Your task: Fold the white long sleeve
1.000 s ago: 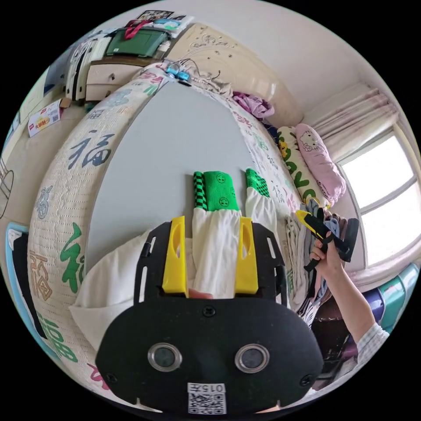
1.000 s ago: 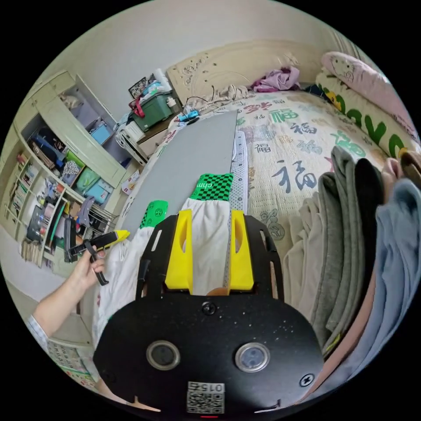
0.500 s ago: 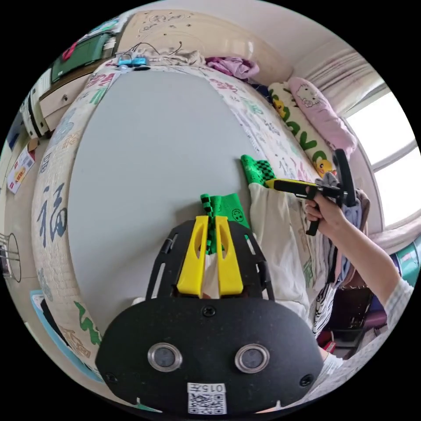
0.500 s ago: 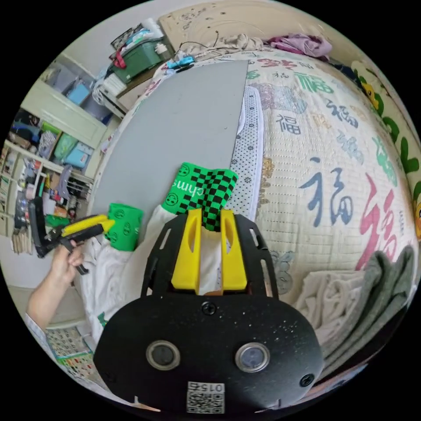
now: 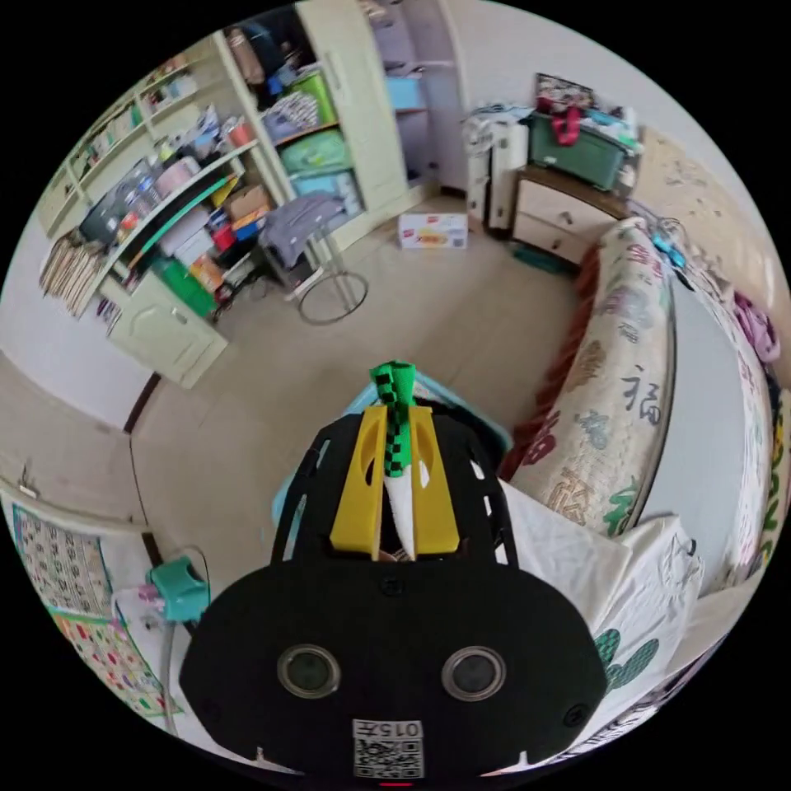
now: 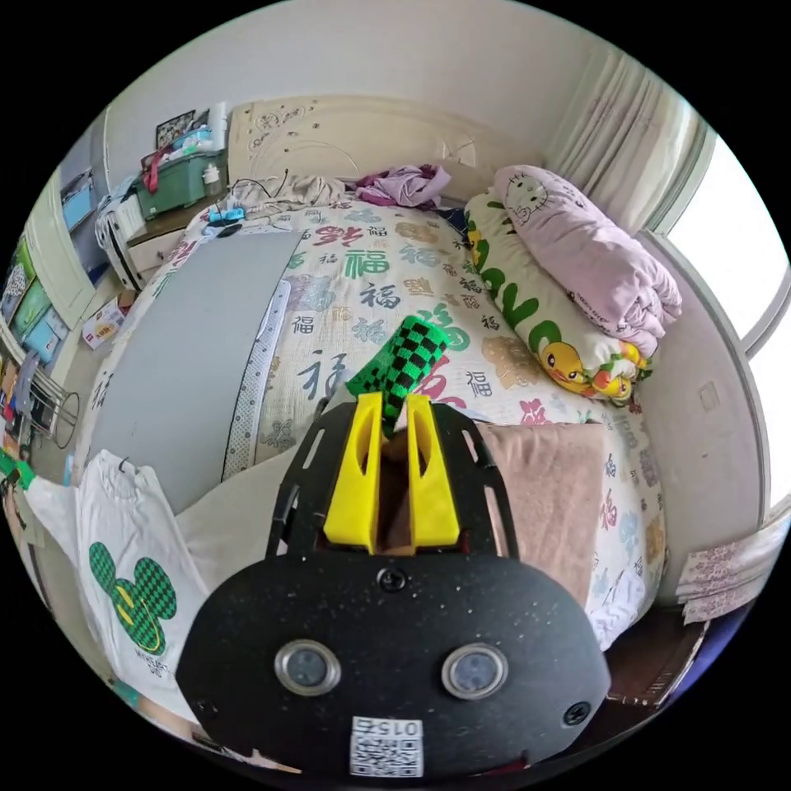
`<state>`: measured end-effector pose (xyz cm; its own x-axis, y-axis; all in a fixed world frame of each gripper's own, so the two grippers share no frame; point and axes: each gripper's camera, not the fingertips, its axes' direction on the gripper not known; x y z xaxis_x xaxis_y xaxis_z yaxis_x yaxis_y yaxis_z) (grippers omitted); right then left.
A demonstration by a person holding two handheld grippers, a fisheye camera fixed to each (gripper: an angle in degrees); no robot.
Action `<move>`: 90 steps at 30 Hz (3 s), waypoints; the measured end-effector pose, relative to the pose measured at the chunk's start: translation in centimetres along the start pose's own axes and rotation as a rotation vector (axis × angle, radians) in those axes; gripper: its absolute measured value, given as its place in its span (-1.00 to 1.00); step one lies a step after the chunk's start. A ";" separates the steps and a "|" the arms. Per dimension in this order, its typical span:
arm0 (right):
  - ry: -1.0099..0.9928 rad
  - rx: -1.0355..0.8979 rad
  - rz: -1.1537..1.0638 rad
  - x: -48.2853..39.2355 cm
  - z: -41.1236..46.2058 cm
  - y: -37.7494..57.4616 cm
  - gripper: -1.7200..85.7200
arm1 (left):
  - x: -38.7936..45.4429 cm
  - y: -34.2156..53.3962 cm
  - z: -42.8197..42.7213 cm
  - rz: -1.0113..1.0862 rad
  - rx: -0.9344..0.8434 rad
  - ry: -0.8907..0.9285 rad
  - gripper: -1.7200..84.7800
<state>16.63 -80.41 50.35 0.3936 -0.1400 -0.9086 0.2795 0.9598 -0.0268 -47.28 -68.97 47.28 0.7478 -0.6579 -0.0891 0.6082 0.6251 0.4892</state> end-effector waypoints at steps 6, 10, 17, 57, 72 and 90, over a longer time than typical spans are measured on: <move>0.010 0.226 -0.193 -11.0 -1.8 -0.1 -0.82 | 8.6 1.5 -1.1 0.253 0.127 0.133 -0.77; -0.466 -0.105 -0.483 -19.6 6.5 0.0 -0.77 | 20.3 2.1 -0.6 0.576 0.062 0.443 -0.75; -0.621 -0.383 -0.849 -30.1 15.8 4.0 -0.66 | 45.2 9.8 1.7 0.976 -0.195 0.889 -0.69; -0.501 -0.351 -0.689 -32.7 16.1 4.7 -0.77 | 46.0 13.1 1.9 0.997 -0.261 0.424 -0.81; -0.107 -0.272 -0.597 -32.8 13.0 7.1 -0.98 | 46.7 13.5 -5.0 1.021 -0.098 0.237 -0.95; -0.706 -0.102 -0.078 -9.3 -10.2 43.9 -0.97 | 2.8 33.2 -21.0 0.524 0.038 0.641 -0.83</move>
<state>16.32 -34.51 53.36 0.8581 -0.3003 -0.4164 0.2604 0.9536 -0.1512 -19.46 -41.24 45.05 0.9455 0.0891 -0.3131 0.1379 0.7616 0.6332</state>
